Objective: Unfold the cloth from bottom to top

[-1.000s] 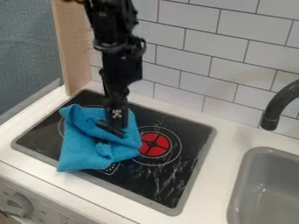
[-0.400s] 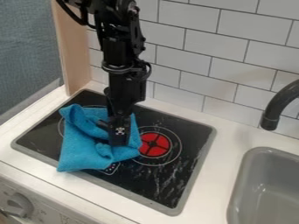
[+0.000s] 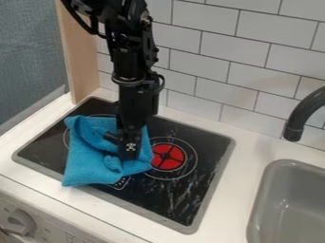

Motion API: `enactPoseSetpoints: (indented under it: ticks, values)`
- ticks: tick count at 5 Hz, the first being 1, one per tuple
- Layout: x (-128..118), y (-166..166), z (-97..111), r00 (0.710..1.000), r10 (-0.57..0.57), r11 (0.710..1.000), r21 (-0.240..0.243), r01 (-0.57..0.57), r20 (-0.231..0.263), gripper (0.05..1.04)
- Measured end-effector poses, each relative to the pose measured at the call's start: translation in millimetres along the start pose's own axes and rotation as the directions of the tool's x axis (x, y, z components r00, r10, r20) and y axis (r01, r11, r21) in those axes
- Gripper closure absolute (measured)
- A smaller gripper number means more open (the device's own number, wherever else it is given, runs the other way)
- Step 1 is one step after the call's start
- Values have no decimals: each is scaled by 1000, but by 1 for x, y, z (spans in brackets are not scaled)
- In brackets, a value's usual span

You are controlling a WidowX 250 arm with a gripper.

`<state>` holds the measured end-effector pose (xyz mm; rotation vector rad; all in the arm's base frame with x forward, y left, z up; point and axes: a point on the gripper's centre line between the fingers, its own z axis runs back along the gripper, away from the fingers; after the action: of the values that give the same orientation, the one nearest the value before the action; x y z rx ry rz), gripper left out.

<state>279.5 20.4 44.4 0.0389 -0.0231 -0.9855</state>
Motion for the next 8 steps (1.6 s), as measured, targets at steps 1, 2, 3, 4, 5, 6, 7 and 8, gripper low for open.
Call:
enactPoseSetpoints:
  ticks: [1, 2, 3, 4, 5, 6, 7, 8]
  values:
    - [0, 0, 0, 1000, 3, 1000, 2, -3, 3, 736]
    - [1, 0, 0, 1000, 2, 1000, 0, -2, 6, 928]
    - [1, -2, 0, 1000, 7, 1000, -14, -7, 8, 1012]
    - [-1, -3, 3, 1000, 16, 1000, -23, -16, 14, 1027]
    - [0, 5, 17, 998, 37, 999, -5, -36, 57, 1030]
    - [-4, 23, 29, 988, 96, 995, 4, -97, 118, 1030]
    - [-2, 43, 42, 980, 120, 989, 64, -132, 161, 1030]
    - [-9, 65, 43, 972, 164, 976, 118, -185, 171, 1030]
